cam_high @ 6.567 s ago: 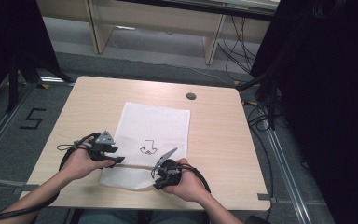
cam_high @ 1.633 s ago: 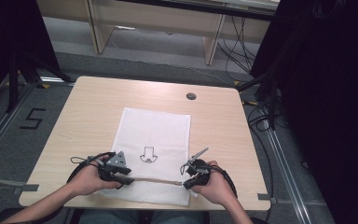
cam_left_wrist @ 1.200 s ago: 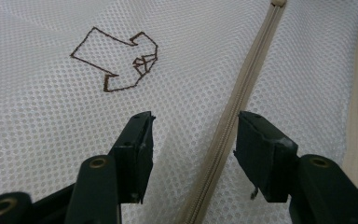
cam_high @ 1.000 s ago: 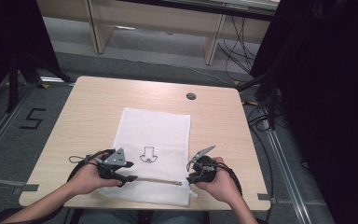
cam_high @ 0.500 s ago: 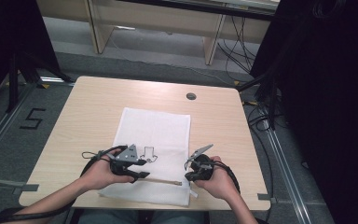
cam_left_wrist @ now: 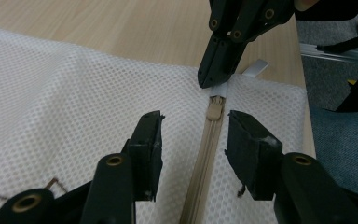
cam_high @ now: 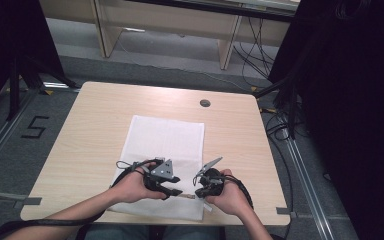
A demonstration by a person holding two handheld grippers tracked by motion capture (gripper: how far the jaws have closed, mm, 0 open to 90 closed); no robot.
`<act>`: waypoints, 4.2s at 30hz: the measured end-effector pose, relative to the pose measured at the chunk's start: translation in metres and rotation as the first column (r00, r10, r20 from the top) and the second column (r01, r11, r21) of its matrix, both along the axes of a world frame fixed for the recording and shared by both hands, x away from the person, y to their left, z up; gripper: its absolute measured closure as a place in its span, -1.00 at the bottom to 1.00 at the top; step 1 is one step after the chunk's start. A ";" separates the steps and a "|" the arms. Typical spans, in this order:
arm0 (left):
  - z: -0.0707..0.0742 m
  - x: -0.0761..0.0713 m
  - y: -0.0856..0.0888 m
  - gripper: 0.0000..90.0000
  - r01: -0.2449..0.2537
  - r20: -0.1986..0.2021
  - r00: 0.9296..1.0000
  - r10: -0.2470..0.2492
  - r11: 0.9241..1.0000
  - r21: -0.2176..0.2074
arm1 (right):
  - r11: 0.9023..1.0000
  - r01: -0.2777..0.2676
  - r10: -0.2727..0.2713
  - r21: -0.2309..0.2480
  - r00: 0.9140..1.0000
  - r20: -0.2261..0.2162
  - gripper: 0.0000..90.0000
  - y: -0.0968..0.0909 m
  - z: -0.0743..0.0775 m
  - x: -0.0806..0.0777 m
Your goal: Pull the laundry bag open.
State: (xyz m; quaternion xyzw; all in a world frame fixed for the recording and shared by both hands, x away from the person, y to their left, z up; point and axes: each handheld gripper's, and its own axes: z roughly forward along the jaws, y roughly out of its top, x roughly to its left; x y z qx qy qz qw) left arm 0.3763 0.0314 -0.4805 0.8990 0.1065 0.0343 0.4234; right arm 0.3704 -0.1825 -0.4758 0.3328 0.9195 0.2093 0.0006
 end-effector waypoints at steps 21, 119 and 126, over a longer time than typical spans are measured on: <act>-0.028 0.000 -0.038 0.41 0.040 -0.058 0.998 -0.037 0.998 0.054 | 0.998 0.041 -0.040 0.036 0.999 -0.029 1.00 -0.005 -0.006 0.001; -0.024 -0.004 -0.050 0.83 0.059 -0.018 0.998 -0.057 0.995 0.076 | 0.992 0.126 -0.126 -0.003 0.986 -0.105 1.00 -0.005 -0.003 0.001; -0.022 -0.004 -0.050 0.83 0.063 -0.022 0.998 -0.062 0.995 0.081 | 0.994 0.103 -0.105 -0.028 0.992 -0.073 1.00 -0.002 -0.005 0.000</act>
